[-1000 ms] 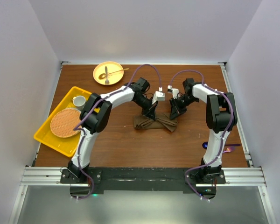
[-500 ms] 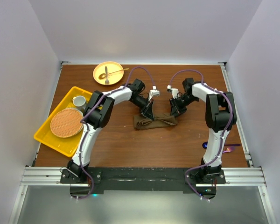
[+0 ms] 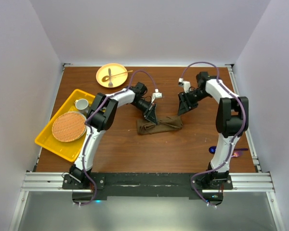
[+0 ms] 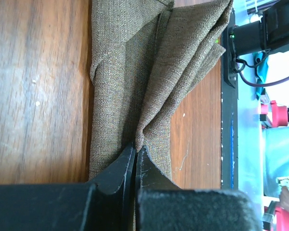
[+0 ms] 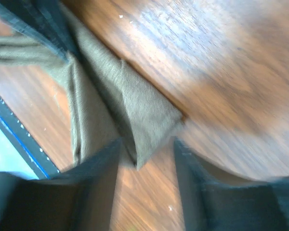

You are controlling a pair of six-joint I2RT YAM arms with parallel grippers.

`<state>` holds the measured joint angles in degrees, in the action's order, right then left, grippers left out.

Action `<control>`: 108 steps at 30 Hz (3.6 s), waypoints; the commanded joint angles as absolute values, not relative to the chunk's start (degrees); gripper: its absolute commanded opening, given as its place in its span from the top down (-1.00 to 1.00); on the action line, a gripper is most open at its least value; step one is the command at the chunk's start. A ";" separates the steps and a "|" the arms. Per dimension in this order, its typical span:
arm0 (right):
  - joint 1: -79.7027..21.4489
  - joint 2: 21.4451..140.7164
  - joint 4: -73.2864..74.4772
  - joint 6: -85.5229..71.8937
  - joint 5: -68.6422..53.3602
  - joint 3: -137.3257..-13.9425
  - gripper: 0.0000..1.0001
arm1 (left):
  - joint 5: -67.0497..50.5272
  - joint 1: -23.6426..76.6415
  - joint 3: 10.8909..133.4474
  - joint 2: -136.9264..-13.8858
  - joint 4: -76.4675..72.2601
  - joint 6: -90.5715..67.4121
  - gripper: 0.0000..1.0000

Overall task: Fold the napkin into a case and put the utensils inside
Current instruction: Fold the 2/3-rectangle-folded napkin at the center of the board.

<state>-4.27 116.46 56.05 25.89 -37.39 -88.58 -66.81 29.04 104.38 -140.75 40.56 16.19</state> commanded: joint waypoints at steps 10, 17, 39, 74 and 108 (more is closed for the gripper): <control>-7.37 100.73 53.80 48.95 -43.87 -81.57 -0.96 | -63.19 28.30 105.21 -143.88 45.00 20.04 1.00; -12.74 99.58 46.41 52.55 -41.57 -76.30 -0.96 | -63.37 28.30 105.03 -143.96 44.91 19.87 1.00; -19.86 103.79 35.15 49.75 -27.95 -70.57 0.10 | -63.28 28.13 104.94 -143.70 46.41 22.06 1.00; -14.33 118.91 51.33 43.68 -36.03 -83.32 0.81 | -47.11 27.94 70.75 -106.87 11.78 24.60 -0.34; -10.90 117.24 57.13 49.22 -42.89 -83.84 1.00 | -44.91 33.49 78.22 -110.12 25.58 32.79 0.75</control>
<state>-12.12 117.03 56.01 49.12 -41.60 -81.62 -42.78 33.56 74.28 -108.86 24.16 33.52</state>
